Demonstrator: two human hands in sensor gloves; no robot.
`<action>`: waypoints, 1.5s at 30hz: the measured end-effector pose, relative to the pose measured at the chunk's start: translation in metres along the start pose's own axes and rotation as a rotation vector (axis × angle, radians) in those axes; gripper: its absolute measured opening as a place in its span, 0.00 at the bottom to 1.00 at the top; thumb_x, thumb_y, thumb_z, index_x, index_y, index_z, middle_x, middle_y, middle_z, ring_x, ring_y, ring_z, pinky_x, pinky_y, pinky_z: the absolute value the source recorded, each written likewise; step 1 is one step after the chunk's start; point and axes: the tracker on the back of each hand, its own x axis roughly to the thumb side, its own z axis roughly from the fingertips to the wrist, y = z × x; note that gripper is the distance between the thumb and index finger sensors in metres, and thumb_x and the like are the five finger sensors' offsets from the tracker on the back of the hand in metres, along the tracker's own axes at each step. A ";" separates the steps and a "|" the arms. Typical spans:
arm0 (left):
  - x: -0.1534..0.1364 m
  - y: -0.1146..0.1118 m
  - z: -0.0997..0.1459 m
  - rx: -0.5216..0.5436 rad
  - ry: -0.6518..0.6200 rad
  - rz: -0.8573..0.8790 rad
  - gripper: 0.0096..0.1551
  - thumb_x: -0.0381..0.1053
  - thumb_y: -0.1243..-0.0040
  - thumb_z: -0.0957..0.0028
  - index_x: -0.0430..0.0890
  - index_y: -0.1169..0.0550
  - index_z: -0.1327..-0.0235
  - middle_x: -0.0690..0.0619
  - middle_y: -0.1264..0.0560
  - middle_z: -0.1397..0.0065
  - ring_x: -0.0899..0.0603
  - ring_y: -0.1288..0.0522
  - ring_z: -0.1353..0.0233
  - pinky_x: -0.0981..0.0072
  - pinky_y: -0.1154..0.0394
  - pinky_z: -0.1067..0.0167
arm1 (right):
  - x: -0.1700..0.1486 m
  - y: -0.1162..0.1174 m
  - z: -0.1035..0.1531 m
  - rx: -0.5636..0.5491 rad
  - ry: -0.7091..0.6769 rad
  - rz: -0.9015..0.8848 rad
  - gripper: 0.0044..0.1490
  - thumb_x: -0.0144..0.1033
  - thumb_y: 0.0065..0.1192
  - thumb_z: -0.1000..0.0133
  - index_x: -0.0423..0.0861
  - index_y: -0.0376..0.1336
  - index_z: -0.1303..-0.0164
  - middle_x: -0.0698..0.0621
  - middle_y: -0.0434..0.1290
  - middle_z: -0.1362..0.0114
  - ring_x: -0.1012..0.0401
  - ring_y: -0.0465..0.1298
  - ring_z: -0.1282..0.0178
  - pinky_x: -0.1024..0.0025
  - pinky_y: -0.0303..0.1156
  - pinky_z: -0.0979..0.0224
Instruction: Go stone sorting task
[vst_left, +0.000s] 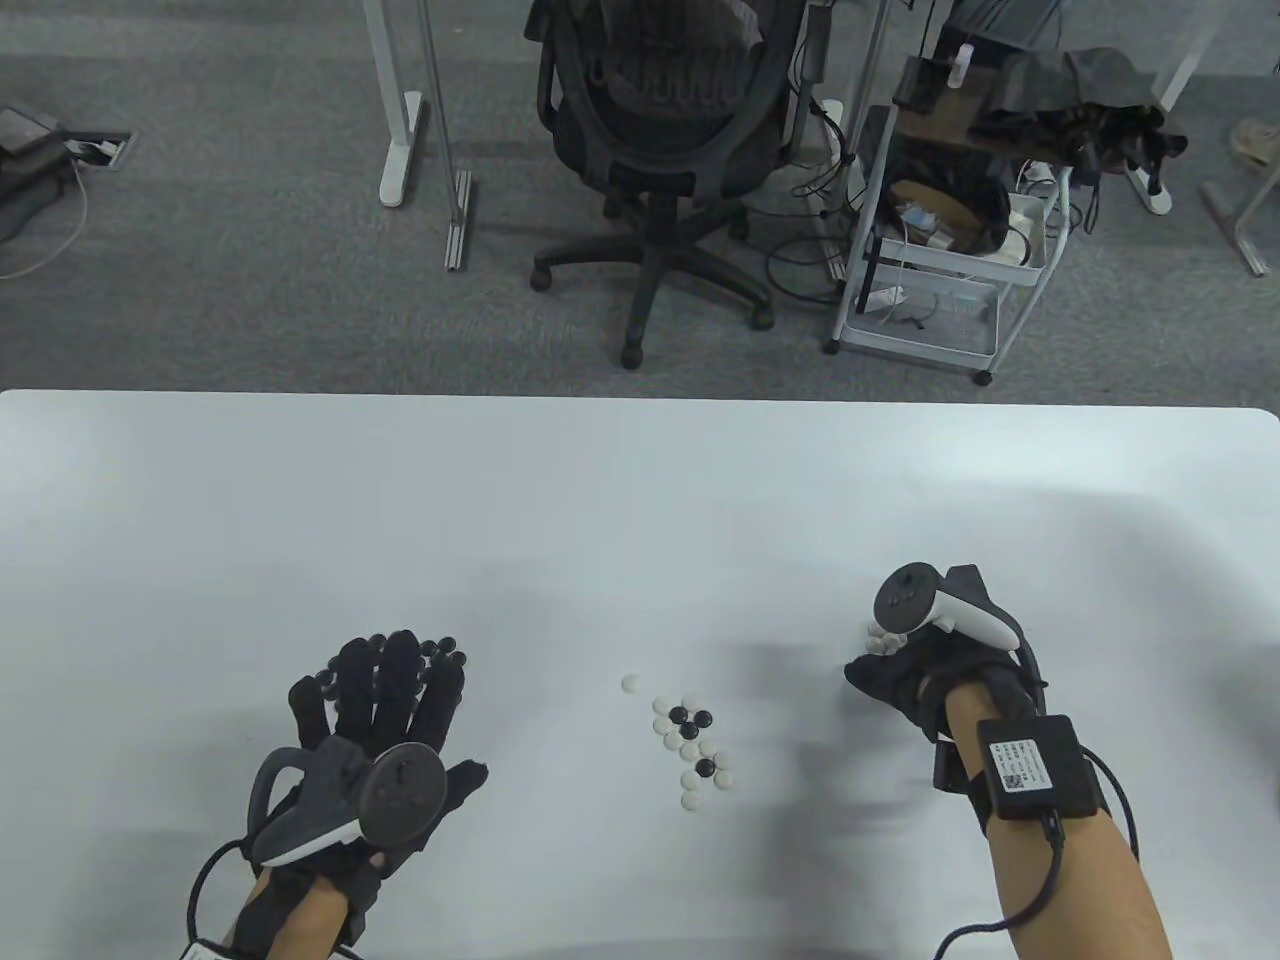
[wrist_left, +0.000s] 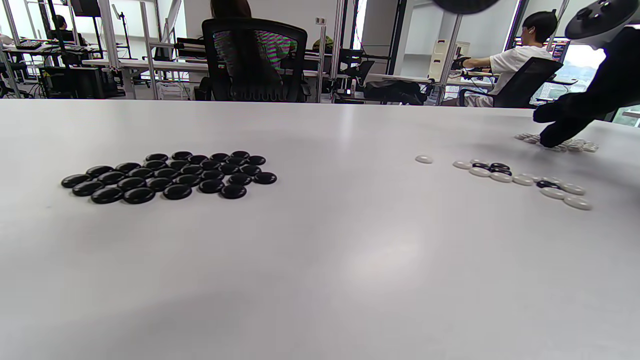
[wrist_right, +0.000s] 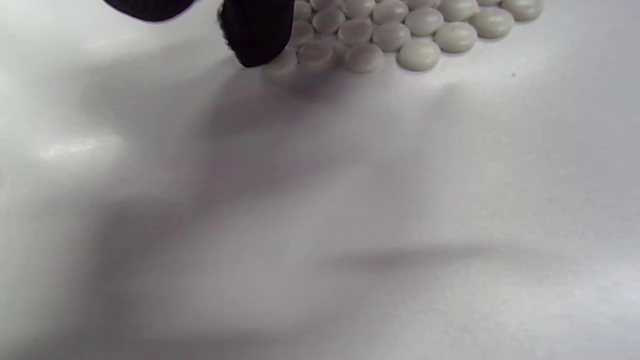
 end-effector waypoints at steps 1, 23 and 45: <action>0.000 0.000 0.000 0.001 0.000 0.000 0.47 0.64 0.66 0.34 0.40 0.60 0.12 0.25 0.74 0.17 0.18 0.78 0.27 0.12 0.73 0.43 | 0.006 -0.001 0.005 -0.004 -0.039 0.005 0.40 0.55 0.37 0.40 0.52 0.56 0.19 0.34 0.25 0.18 0.32 0.20 0.28 0.21 0.24 0.36; -0.001 0.001 0.001 0.014 -0.004 0.011 0.47 0.64 0.65 0.33 0.40 0.60 0.12 0.25 0.74 0.17 0.18 0.78 0.27 0.12 0.73 0.43 | 0.116 0.080 0.034 0.210 -0.356 0.321 0.42 0.56 0.39 0.39 0.51 0.47 0.15 0.33 0.21 0.20 0.32 0.19 0.28 0.20 0.25 0.36; -0.003 -0.002 -0.001 -0.003 0.004 0.004 0.47 0.64 0.65 0.33 0.40 0.60 0.12 0.25 0.74 0.17 0.18 0.78 0.27 0.12 0.73 0.43 | -0.021 0.043 0.025 0.057 0.015 0.128 0.39 0.54 0.41 0.38 0.54 0.46 0.17 0.34 0.21 0.20 0.33 0.18 0.29 0.21 0.23 0.36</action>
